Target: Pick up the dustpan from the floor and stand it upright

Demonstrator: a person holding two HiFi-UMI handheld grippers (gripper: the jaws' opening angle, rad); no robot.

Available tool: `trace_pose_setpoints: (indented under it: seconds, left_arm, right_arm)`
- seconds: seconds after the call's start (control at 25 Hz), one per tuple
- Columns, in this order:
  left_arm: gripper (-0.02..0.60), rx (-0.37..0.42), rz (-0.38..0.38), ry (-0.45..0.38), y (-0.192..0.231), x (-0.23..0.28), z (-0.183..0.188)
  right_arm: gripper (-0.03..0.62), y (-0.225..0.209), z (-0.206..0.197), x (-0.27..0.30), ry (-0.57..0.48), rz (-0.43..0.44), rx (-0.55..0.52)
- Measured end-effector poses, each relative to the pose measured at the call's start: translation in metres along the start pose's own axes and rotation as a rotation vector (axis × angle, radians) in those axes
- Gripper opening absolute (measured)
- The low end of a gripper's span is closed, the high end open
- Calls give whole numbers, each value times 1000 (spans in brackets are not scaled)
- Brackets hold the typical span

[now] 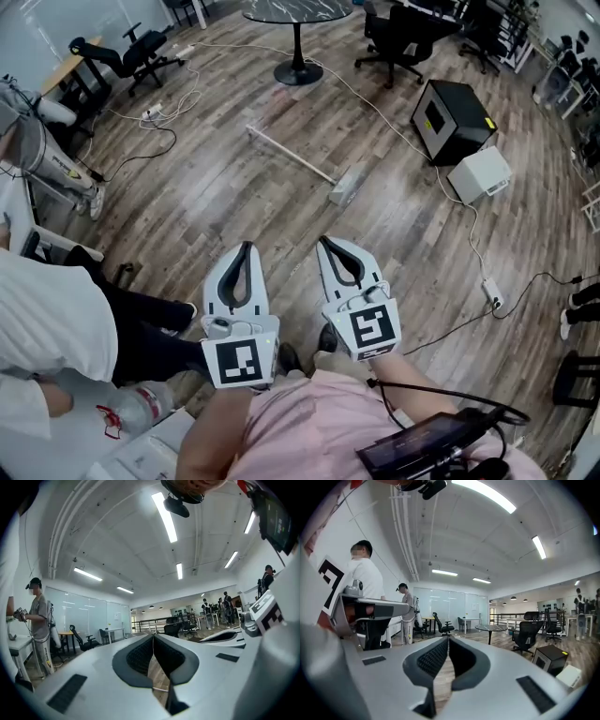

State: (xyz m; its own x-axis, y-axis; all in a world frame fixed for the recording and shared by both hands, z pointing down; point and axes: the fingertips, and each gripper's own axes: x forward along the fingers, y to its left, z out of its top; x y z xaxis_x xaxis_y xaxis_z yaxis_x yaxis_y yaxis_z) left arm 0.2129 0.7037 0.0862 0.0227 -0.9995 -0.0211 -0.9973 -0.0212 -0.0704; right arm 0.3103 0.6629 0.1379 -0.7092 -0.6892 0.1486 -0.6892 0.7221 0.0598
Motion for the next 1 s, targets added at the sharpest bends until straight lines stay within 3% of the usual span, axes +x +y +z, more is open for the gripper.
trace_pose_setpoints:
  seconds: [0.04,0.08,0.12,0.24,0.72,1.0]
  left_arm:
    - [14,1,4,0,-1,4,0]
    - [14,1,8,0,-2,7,0]
    - [14,1,13,-1,-4,11,-1]
    - [14,4,32,2,-9,20,-2]
    - [14,47,110,18,12,65,-17]
    - [14,-6,121,37,49,124,-36]
  right_arm:
    - [53,0,0,3,-3,30,13]
    - [206,-1,-1,7,-1,63,24]
    - [250,-3,-1,10,4,83,28]
    - [299,-14,-3,16,4,99,0]
    - [316,-53,-8,64,10,117,-31]
    - [313,-74,-19,130,42,117,-24]
